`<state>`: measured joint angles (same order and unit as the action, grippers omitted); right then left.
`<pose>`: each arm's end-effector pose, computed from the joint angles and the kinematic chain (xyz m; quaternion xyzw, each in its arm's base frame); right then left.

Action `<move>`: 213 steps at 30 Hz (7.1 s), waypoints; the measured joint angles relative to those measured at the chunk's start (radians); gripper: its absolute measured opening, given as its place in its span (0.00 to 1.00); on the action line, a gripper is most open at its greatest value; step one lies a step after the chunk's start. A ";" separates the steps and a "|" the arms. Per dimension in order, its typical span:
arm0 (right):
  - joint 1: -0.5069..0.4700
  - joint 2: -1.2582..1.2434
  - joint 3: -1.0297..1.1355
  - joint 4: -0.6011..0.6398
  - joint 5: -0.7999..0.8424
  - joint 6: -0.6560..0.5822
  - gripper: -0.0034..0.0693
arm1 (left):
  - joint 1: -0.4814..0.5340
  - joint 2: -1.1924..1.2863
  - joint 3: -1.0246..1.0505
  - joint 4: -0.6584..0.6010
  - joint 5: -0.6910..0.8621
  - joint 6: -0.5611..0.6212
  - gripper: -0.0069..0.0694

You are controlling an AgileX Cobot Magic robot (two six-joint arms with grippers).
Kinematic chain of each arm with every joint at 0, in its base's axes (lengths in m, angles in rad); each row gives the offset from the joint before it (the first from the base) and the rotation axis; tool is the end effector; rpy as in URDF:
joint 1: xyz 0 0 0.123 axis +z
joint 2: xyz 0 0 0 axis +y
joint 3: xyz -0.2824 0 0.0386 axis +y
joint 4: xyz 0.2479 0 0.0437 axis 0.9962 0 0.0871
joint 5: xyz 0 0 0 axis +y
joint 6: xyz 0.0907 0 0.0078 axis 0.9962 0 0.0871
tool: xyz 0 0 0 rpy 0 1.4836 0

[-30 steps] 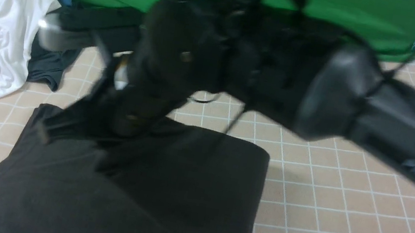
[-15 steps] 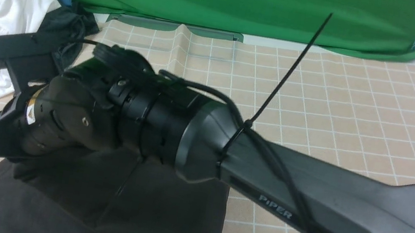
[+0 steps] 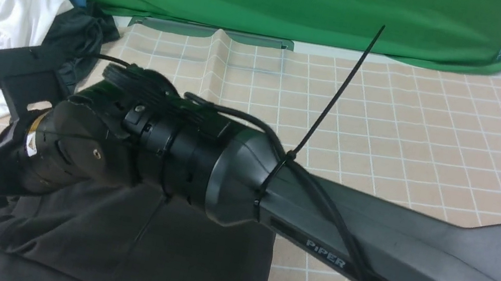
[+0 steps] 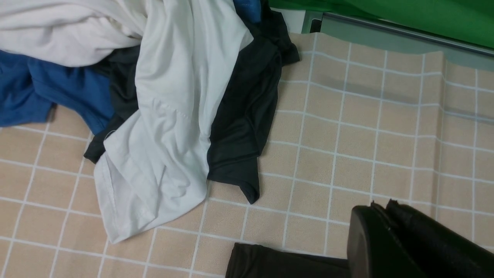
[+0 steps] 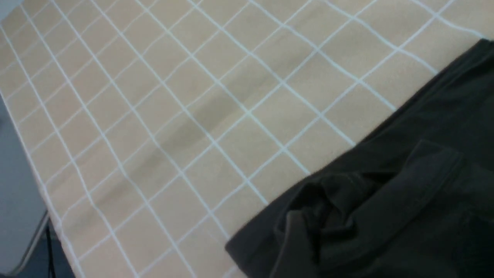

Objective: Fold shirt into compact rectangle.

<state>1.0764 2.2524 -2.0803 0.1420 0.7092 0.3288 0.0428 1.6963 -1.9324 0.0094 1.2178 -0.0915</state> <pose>0.2409 0.4647 0.2542 -0.3070 0.8713 0.2923 0.2474 0.3610 0.0163 0.4277 -0.0632 0.9412 -0.0034 0.3318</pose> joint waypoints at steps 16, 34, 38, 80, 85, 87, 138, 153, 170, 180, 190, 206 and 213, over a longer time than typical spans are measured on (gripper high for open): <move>-0.256 -0.418 0.003 -0.128 0.500 -0.217 0.09 | 0.000 -0.027 0.014 -0.050 0.000 0.000 0.11; -0.256 -1.409 0.624 -0.386 0.422 -0.255 0.09 | 0.000 -0.141 0.109 -0.124 0.000 0.001 0.11; -0.256 -1.615 0.819 -0.388 0.321 -0.218 0.09 | 0.000 -0.141 0.109 -0.126 0.000 0.011 0.11; -0.265 -1.830 1.356 -0.359 -0.174 -0.197 0.17 | 0.000 -0.141 0.109 -0.127 0.001 0.017 0.11; -0.411 -1.847 1.498 -0.301 -0.352 -0.196 0.18 | 0.000 -0.141 0.109 -0.142 -0.007 0.017 0.11; -0.518 -1.887 1.569 -0.291 -0.407 -0.196 0.19 | 0.000 -0.141 0.109 -0.129 -0.017 0.017 0.11; -0.980 -2.252 2.087 -0.279 -0.454 -0.193 0.33 | 0.000 -0.923 0.695 -0.151 -0.012 0.018 0.11; -0.980 -2.252 2.087 -0.279 -0.456 -0.193 0.37 | 0.000 -1.408 1.468 -0.442 -0.572 0.131 0.11; -0.980 -2.252 2.087 -0.279 -0.457 -0.193 0.37 | 0.000 -1.419 1.586 -0.325 -0.808 0.152 0.11; -0.980 -2.252 2.087 -0.279 -0.457 -0.193 0.37 | 0.000 -1.553 1.739 -0.213 -0.917 0.121 0.11; -0.980 -2.252 2.087 -0.279 -0.457 -0.193 0.37 | -0.023 -1.694 1.929 -0.143 -0.932 0.016 0.11; -0.980 -2.252 2.087 -0.279 -0.458 -0.193 0.38 | -0.102 -1.697 1.937 -0.085 -0.962 -0.054 0.11; -0.980 -2.252 2.087 -0.279 -0.456 -0.193 0.38 | -0.102 -1.697 1.937 -0.084 -0.962 -0.057 0.11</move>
<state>0.0960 0.0000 0.0072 -0.1370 0.2528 0.1361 -0.0589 -0.0005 0.0043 -0.0749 0.2560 -0.1490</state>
